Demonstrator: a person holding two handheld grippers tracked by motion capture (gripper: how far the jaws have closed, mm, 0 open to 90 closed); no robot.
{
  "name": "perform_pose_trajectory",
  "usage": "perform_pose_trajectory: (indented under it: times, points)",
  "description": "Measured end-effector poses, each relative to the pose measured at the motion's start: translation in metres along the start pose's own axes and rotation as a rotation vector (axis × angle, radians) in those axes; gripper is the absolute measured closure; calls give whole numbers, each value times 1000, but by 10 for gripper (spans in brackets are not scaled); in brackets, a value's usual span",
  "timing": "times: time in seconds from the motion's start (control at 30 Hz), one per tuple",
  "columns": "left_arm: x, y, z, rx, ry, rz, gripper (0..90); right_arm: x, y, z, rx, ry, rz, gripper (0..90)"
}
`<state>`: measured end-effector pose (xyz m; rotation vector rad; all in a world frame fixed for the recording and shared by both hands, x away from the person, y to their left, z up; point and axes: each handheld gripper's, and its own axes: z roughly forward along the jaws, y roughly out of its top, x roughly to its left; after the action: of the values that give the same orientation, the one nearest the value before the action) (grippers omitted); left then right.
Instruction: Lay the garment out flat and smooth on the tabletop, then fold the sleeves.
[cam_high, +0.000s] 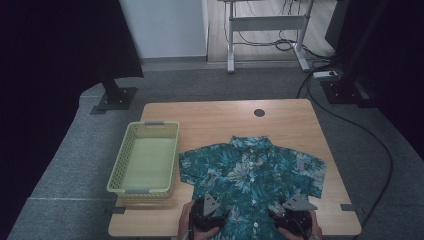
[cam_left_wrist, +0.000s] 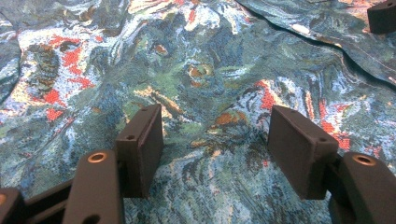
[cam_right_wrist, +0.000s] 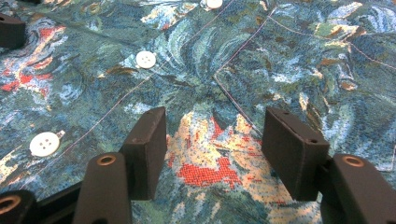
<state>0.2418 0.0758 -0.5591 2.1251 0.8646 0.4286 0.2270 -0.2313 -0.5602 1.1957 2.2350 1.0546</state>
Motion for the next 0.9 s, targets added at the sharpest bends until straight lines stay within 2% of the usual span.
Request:
perform_pose_trajectory:
  times: [0.23, 0.33, 0.43, 0.53, 0.77, 0.9]
  points:
    - [3, 3, -1, 21, -17, -1, 352, -1, 0, -1, 0, 8, -6, 397]
    - [11, 4, -4, 17, -12, -24, 343, -1, 0, 0, 3, 9, -7, 397]
    - [20, 3, -4, 31, 8, -30, 341, -1, 0, -1, 7, 11, -10, 397]
    - [26, 3, -3, 36, 1, -44, 336, -1, 1, -1, 11, 12, -11, 397]
    - [26, 4, -1, 48, -1, -5, 307, -1, 6, 0, 43, 13, -1, 401]
    - [27, 4, -1, 47, -9, -6, 293, -1, 10, 1, 74, 10, -3, 400]
